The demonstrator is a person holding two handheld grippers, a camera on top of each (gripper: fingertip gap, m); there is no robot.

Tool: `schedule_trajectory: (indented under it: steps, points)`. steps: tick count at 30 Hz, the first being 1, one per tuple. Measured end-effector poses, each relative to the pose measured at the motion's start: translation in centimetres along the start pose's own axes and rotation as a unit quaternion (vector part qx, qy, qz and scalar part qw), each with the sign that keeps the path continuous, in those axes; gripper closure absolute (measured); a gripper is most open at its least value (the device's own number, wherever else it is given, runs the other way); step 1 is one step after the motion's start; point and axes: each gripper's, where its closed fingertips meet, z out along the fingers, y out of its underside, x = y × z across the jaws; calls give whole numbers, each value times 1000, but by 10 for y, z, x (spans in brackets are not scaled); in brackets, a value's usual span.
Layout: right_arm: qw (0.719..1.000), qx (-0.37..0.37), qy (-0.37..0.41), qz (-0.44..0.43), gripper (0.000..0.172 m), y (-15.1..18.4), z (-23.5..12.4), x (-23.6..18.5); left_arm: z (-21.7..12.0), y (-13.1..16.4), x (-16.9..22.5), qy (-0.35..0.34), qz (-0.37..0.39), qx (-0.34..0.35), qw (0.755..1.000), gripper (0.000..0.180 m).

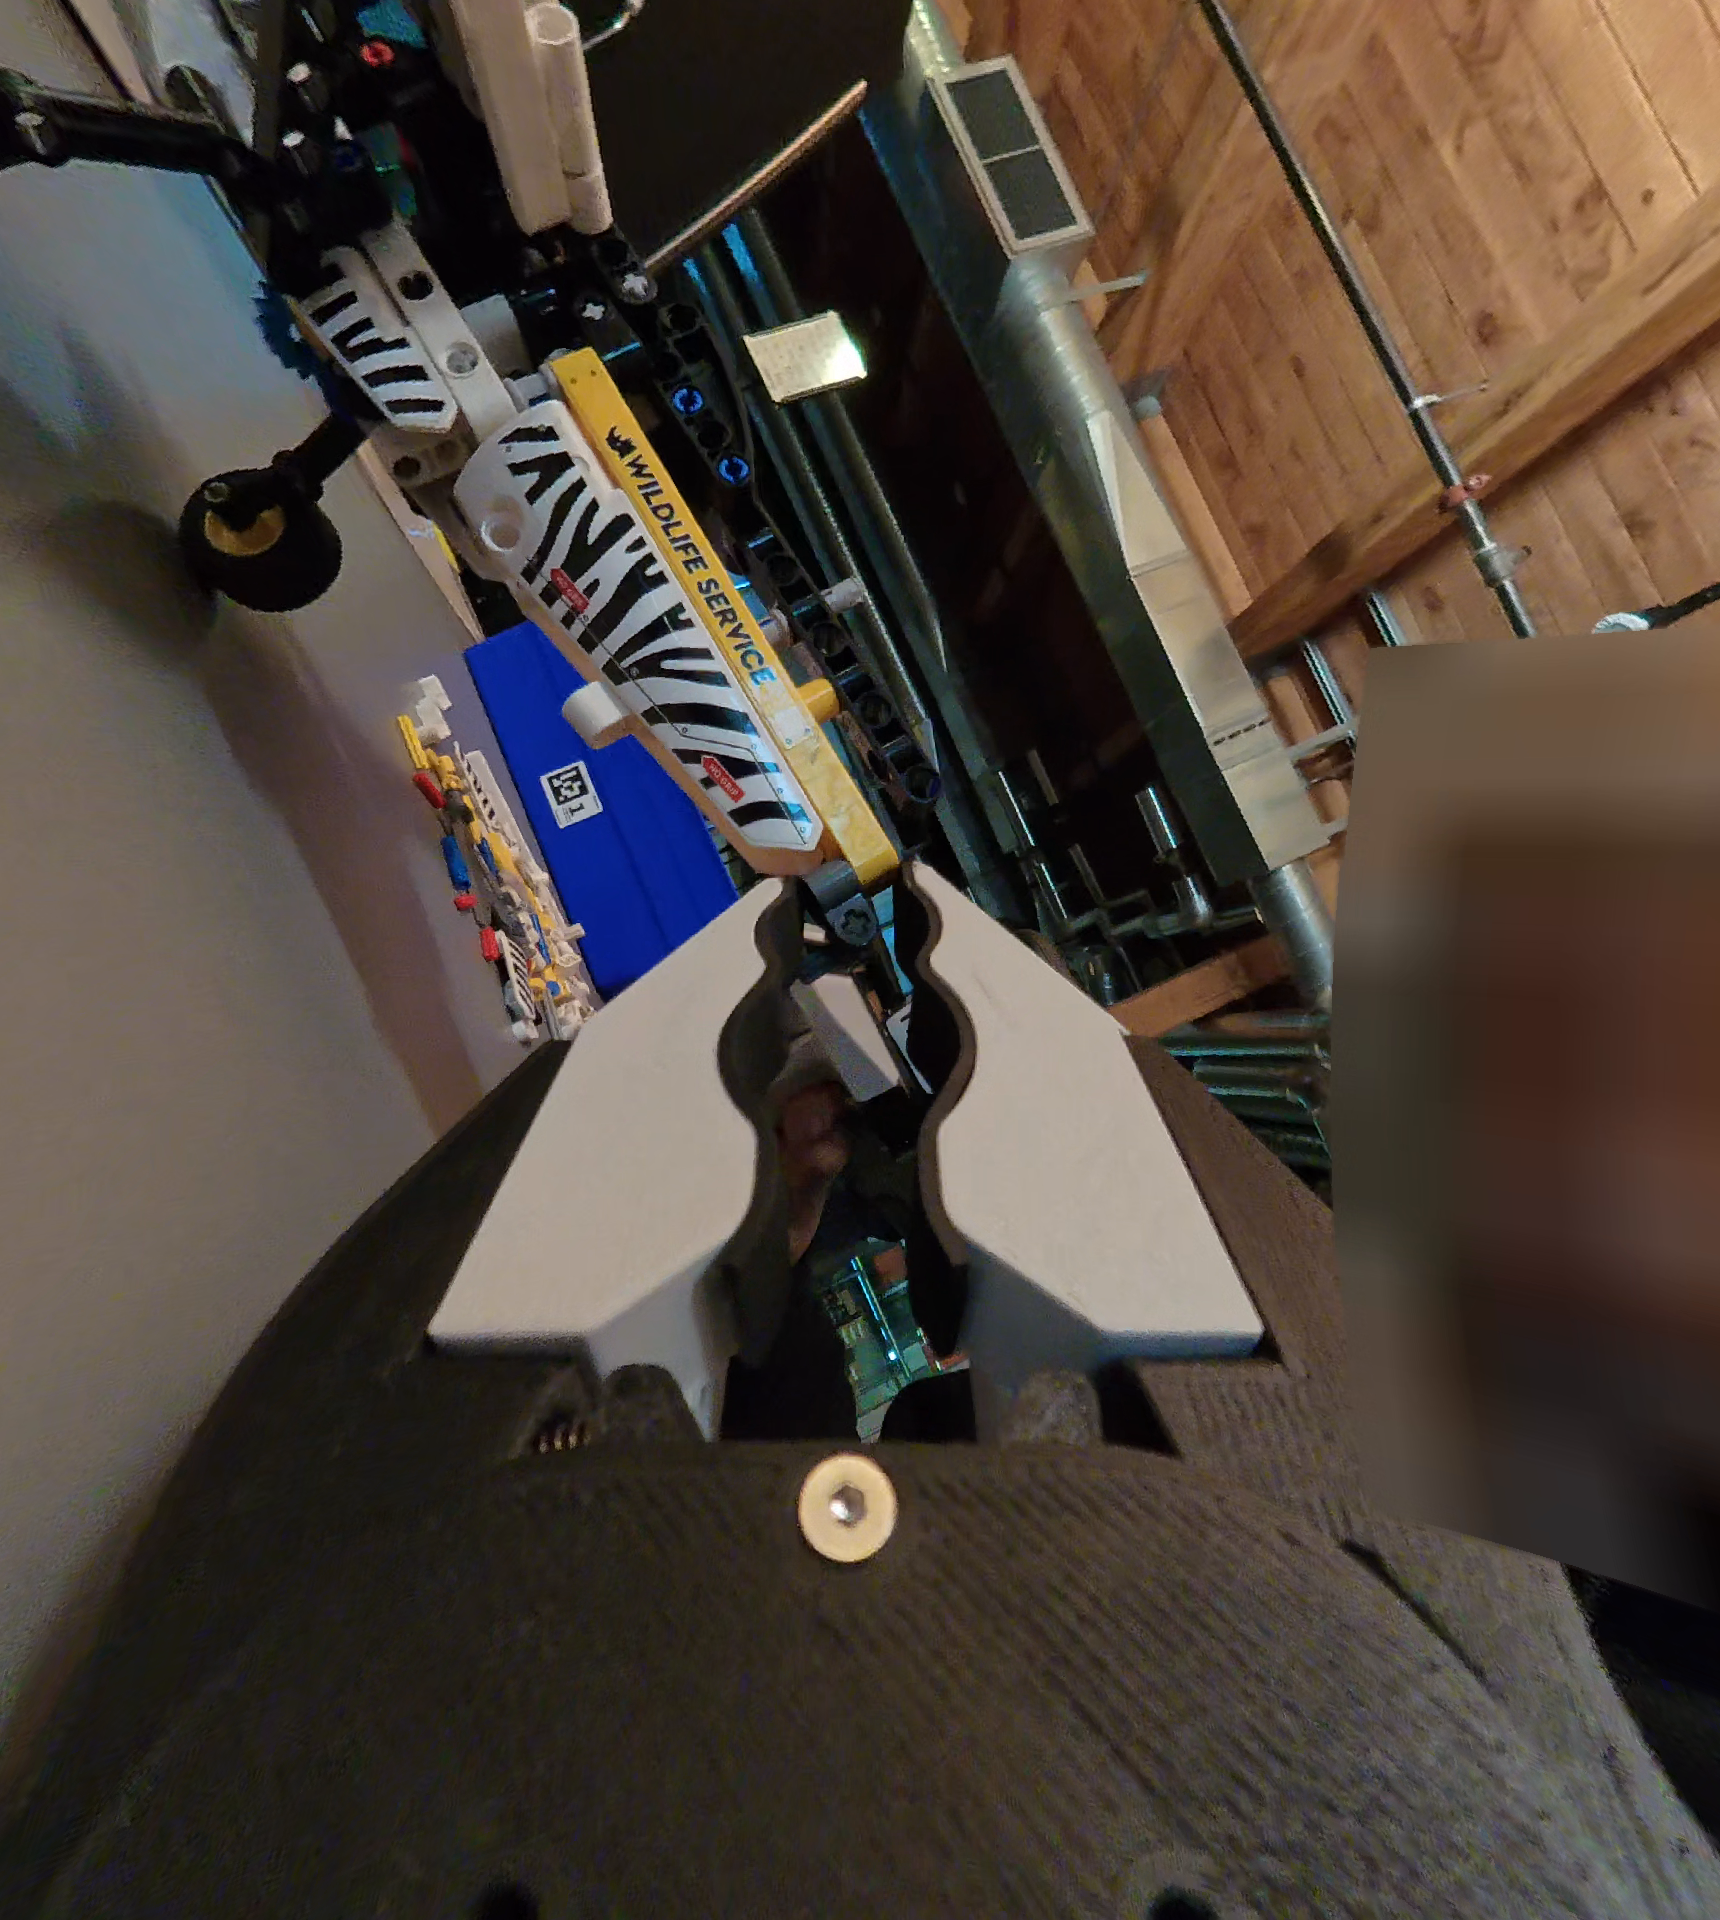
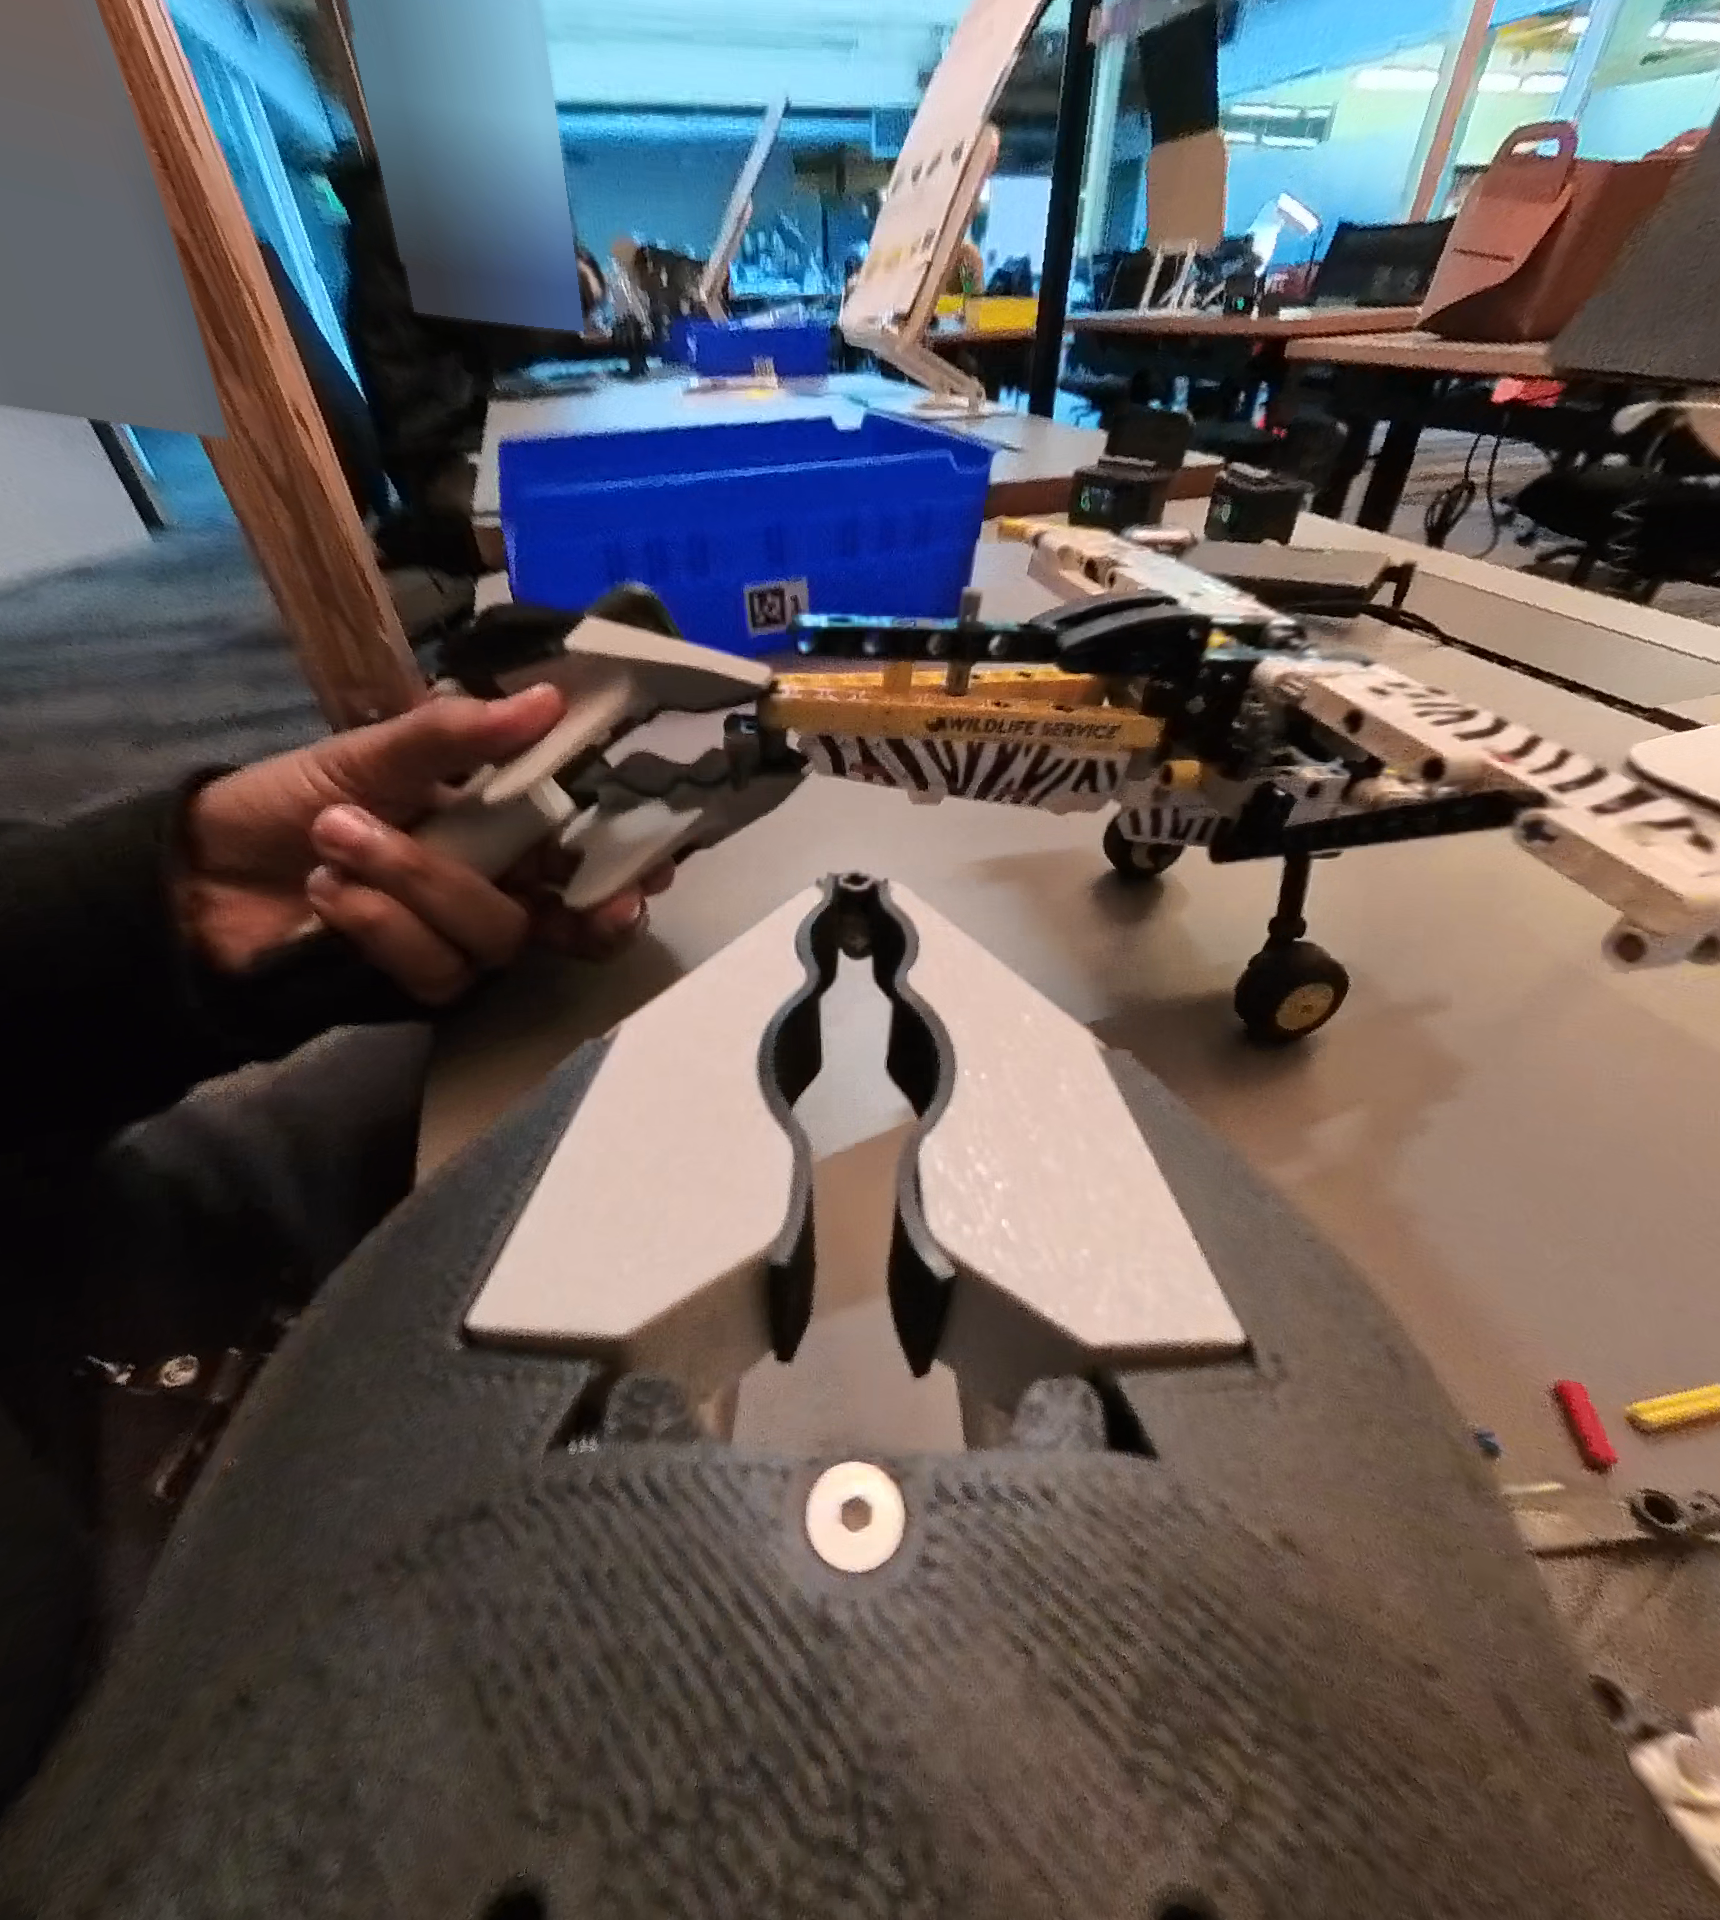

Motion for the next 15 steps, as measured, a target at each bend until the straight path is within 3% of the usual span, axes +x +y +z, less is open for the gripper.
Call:
schedule_trajectory:
  steps: [8, 12, 15]
  points:
    - [999, -40, 3, 20, 167, 11, 4, 3, 0, 6, -2, 4, -9, -15, 1000, 166]
    - [984, -160, 67, 36, 167, 48, 3, 26, 2, 7, -4, 0, -5, -21, 1000, 166]
    - [973, -205, 108, 16, 167, 62, -1, 36, 2, 7, -6, 0, -6, -24, 1000, 166]
